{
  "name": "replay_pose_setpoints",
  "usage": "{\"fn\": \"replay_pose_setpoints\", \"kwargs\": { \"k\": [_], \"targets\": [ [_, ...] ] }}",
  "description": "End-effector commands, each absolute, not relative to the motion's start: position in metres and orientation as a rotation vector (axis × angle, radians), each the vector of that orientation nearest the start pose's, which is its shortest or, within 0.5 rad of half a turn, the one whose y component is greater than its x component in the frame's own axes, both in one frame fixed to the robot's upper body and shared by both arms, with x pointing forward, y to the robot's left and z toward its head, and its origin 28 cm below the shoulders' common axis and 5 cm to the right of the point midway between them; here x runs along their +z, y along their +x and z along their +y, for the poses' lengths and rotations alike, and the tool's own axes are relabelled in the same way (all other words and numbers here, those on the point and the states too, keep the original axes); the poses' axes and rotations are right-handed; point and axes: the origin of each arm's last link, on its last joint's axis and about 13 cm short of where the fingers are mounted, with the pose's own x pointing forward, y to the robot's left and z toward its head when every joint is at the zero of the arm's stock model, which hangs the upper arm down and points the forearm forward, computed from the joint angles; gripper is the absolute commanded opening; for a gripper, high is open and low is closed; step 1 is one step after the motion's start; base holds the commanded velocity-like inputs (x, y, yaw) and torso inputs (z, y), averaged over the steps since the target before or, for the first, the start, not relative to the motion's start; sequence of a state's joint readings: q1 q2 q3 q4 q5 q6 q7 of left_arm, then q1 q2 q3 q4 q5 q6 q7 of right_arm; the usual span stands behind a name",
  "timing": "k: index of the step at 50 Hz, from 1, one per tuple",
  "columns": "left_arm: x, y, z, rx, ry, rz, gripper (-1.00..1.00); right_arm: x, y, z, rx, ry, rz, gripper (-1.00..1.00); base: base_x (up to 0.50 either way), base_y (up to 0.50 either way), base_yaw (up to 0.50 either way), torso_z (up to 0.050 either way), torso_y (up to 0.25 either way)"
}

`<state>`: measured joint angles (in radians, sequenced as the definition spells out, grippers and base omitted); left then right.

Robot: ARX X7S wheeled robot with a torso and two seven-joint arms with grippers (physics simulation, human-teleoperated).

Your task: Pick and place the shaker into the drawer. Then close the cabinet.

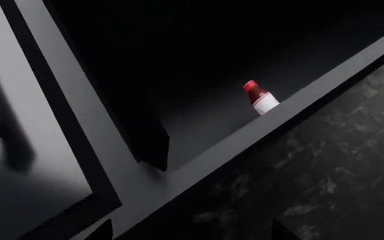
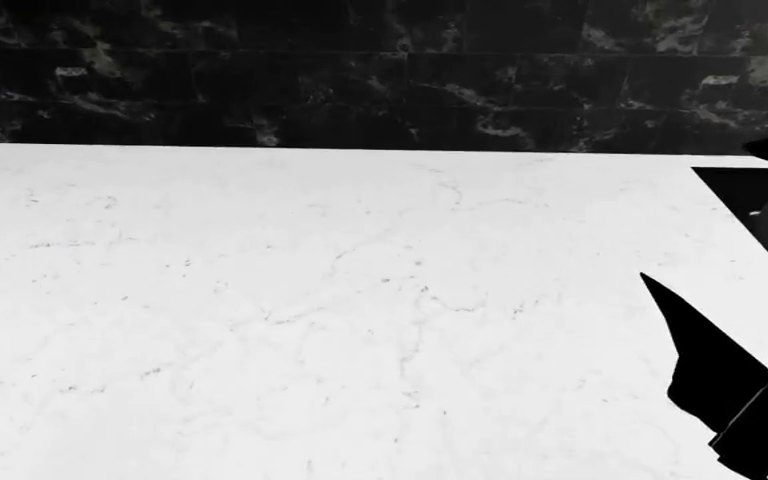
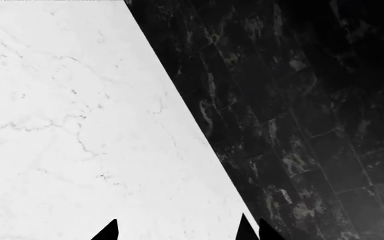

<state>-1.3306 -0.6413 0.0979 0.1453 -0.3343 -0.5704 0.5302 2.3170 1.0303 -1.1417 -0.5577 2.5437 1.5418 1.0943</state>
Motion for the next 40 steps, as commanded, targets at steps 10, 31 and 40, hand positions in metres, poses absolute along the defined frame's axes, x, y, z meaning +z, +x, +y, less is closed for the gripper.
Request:
{"fn": "replay_pose_setpoints", "kwargs": {
  "k": [10, 31, 40],
  "targets": [
    [0.515, 0.225, 0.376, 0.242, -0.076, -1.252, 1.00, 0.387, 0.110, -0.155, 0.329, -0.988, 0.163, 1.00, 0.00, 0.00, 0.00, 0.000, 0.002],
    [0.653, 0.145, 0.202, -0.303, -0.587, -1.580, 1.00, 0.380, 0.107, -0.160, 0.325, -0.929, -0.001, 1.00, 0.00, 0.00, 0.00, 0.008, 0.005],
    [0.642, 0.179, 0.136, -0.329, -0.485, -1.335, 1.00, 0.362, 0.095, -0.163, 0.309, -0.874, -0.038, 1.00, 0.00, 0.00, 0.00, 0.008, 0.000]
  ]
}}
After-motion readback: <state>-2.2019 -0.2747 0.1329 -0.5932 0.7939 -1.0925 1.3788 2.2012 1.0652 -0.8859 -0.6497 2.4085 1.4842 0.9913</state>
